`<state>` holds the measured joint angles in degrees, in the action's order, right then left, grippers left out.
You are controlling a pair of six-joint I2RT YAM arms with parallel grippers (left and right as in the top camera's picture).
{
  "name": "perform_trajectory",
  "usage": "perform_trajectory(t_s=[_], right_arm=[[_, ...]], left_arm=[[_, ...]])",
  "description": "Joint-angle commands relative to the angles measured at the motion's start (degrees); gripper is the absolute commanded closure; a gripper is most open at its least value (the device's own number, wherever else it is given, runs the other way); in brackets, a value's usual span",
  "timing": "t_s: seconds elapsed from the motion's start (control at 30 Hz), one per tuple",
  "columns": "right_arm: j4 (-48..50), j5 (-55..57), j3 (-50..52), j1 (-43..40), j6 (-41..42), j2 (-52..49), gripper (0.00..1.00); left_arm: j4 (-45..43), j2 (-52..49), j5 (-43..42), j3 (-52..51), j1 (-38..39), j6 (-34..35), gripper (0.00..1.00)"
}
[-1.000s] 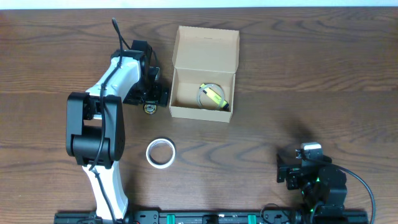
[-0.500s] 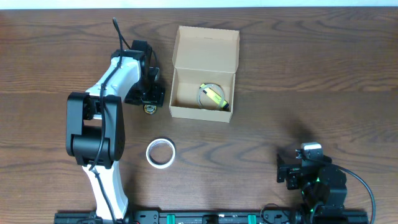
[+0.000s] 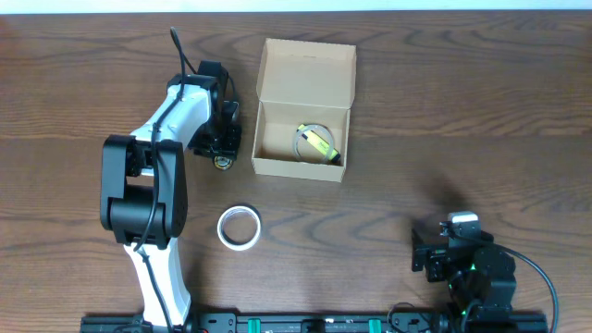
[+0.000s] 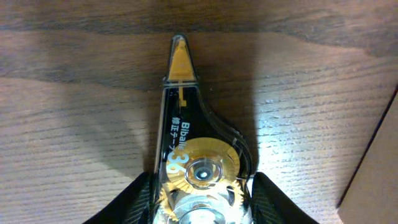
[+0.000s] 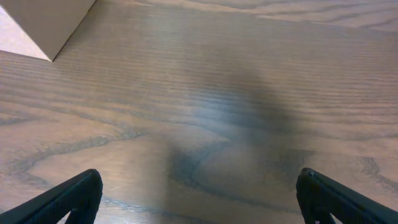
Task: Pack container
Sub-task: 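Lift the dispenser with the left gripper over the box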
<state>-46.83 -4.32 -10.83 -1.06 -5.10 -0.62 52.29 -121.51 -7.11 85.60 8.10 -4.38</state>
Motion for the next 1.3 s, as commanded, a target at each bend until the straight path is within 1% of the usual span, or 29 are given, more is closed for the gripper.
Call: perform_trajectory(t_s=[0.0,0.1,0.13,0.33,0.53,0.67,0.77,0.83,0.97,1.07,1.13,1.27], right_arm=[[-0.1,-0.2,0.5,-0.4,-0.8,0.3,0.01],[-0.1,-0.2,0.5,-0.4,-0.8,0.3,0.01],[-0.1,-0.2,0.5,-0.4,-0.8,0.3,0.01],[-0.1,-0.2,0.5,-0.4,-0.8,0.3,0.01],[-0.1,-0.2,0.5,-0.4,-0.8,0.3,0.01],[-0.1,-0.2,0.5,-0.4,-0.8,0.3,0.01],[-0.1,-0.2,0.5,-0.4,-0.8,0.3,0.01],[-0.1,-0.2,0.5,-0.4,-0.8,0.3,0.01],[-0.1,-0.2,0.5,-0.4,-0.8,0.3,0.01],[-0.1,-0.2,0.5,-0.4,-0.8,0.3,0.01],[-0.1,-0.2,0.5,-0.4,-0.8,0.3,0.01],[-0.1,-0.2,0.5,-0.4,-0.8,0.3,0.01]], left_arm=[[0.1,-1.4,0.2,0.9,0.2,0.3,0.68],[0.1,-1.3,0.0,0.9,0.2,2.1,0.75],[0.1,-1.1,0.0,0.9,0.2,2.8,0.75],[0.1,3.1,0.1,0.9,0.2,3.1,0.73],[-0.5,12.3,2.1,0.9,0.2,3.3,0.71],[-3.1,19.3,2.5,0.9,0.2,3.5,0.72],[-4.5,21.9,2.0,1.0,1.1,5.0,0.73],[-4.5,22.2,1.7,2.2,2.8,5.0,0.73],[-5.2,22.1,2.2,5.2,10.1,4.6,0.73],[-7.1,21.4,1.9,5.4,13.6,4.6,0.72],[-7.8,19.3,0.3,5.7,15.9,4.7,0.72],[-6.6,14.3,-2.5,8.7,17.9,4.6,0.73]])
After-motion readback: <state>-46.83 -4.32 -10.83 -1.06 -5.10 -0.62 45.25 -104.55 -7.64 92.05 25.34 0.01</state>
